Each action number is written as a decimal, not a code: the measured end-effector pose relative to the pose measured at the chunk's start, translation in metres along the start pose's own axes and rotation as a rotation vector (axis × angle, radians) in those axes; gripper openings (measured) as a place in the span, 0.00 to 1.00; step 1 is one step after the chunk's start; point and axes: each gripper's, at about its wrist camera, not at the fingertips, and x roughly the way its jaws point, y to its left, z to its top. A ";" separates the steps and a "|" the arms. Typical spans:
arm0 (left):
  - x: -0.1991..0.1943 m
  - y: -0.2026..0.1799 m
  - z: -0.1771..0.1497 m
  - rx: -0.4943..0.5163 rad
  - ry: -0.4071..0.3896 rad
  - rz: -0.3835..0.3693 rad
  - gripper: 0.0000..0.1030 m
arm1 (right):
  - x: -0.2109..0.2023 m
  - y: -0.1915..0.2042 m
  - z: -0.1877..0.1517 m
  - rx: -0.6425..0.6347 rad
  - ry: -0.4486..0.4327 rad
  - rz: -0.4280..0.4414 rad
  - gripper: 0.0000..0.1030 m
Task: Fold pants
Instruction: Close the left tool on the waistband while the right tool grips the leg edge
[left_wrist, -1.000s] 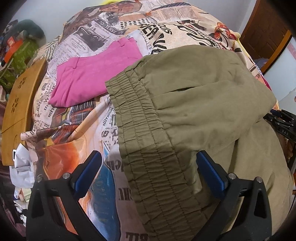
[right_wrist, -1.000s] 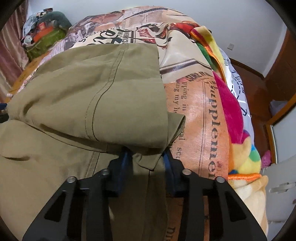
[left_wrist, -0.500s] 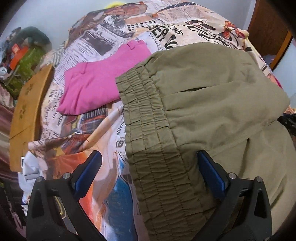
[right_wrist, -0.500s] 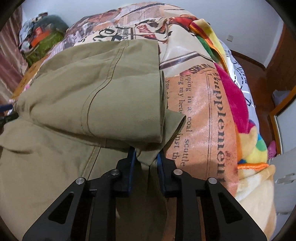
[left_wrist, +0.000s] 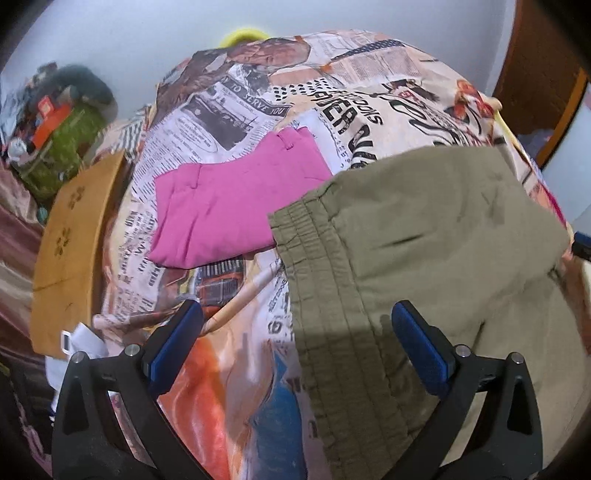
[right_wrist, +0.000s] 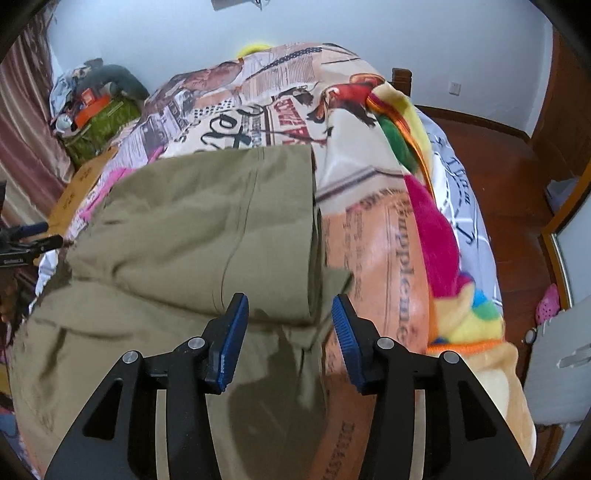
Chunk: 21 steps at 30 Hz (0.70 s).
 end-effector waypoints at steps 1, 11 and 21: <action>0.003 0.002 0.002 -0.014 0.008 -0.014 1.00 | 0.007 0.000 0.004 0.008 0.005 0.006 0.43; 0.046 -0.010 -0.003 -0.029 0.156 -0.109 1.00 | 0.054 0.000 0.006 0.105 0.067 0.109 0.28; 0.055 -0.029 -0.004 0.085 0.066 0.126 0.65 | 0.039 0.014 0.014 -0.051 -0.043 -0.002 0.08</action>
